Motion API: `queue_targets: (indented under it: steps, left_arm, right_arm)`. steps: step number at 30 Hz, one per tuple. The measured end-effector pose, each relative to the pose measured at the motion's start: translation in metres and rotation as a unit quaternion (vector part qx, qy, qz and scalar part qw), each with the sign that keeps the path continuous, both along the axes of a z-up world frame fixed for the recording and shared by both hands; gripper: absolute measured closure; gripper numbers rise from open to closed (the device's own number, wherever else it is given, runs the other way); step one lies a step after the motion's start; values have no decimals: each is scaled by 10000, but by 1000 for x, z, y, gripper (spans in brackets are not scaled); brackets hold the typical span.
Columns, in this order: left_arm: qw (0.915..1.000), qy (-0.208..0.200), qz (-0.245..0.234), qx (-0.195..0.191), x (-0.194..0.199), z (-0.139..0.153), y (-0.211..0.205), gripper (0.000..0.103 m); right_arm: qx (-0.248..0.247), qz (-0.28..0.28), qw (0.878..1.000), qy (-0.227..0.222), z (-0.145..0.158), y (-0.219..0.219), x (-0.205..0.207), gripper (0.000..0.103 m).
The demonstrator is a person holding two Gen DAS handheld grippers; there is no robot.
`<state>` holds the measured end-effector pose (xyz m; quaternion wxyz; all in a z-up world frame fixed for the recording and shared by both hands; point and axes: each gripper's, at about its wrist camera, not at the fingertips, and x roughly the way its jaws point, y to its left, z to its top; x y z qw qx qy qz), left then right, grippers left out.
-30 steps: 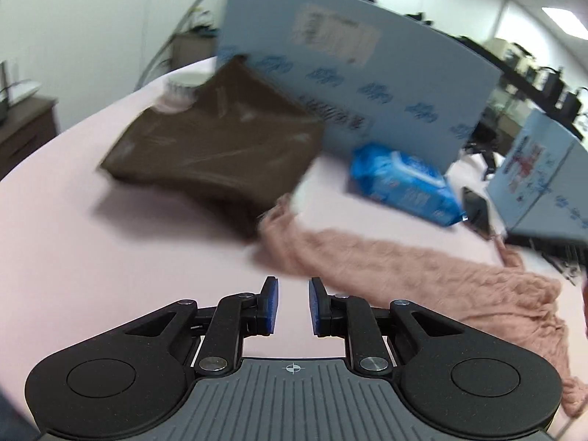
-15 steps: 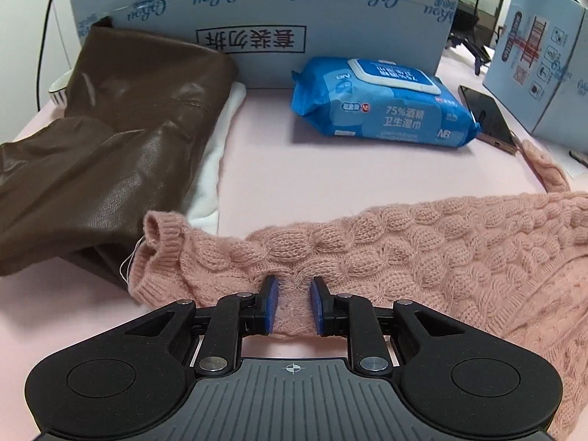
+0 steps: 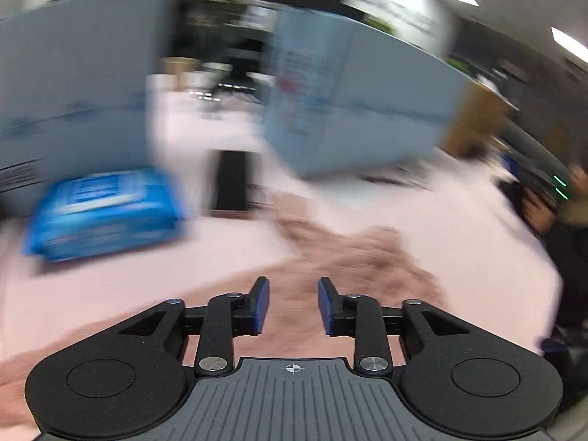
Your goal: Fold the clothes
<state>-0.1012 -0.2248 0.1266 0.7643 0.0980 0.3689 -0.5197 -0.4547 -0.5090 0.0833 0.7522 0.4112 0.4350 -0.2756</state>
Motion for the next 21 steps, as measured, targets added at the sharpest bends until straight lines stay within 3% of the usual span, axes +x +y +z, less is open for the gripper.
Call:
queue_targets:
  steps: [3,4,5,7,9,10,12,14,15,17,18,21]
  left_arm:
    - [9997,21,9,228,-8,-15,-52,72]
    - [9993,159,196,274,-1,-20,-62,72]
    - [9978,275,463,376,11,-26,-72,72]
    - [9934,233,923,648,38,-37,-89,72]
    - [9897,-59,1125,886,57,-43,-103,72]
    - [9874,-205,1217,989,65,-45,-110,71]
    - [9831,-434,1366,1139,80,-48,-124,60]
    - [9819,-251,1379,1271,96,-57,-141,58]
    - [9813,-109,1375,1340,104,-63,-149,58]
    - [9772,106,1472,1524,115,-74,-163,58]
    - [9737,211,1567,1639,119,-79,-168,56]
    - [9698,210,1664,1771,120,-81,-178,55]
  right_arm:
    - [141,622,9980,-31,-17,18,15,68]
    - [-158,974,9951,95,-18,29,23,72]
    - [-527,1331,9894,249,-18,40,30,84]
    - [-973,1713,9802,220,-15,52,36,90]
    - [-934,1528,9838,-62,-11,46,36,93]
    - [-1006,1327,9852,-393,-3,41,32,93]
    - [-1120,984,9808,-1257,20,32,21,93]
    - [-1296,1000,9672,-1944,49,28,13,93]
    - [-1514,1327,9575,-2066,66,33,13,93]
    - [-1953,2353,9362,-1734,83,53,20,93]
    - [-2107,3007,9206,-1327,80,69,24,93]
    - [-2077,4619,8621,-162,49,113,29,90]
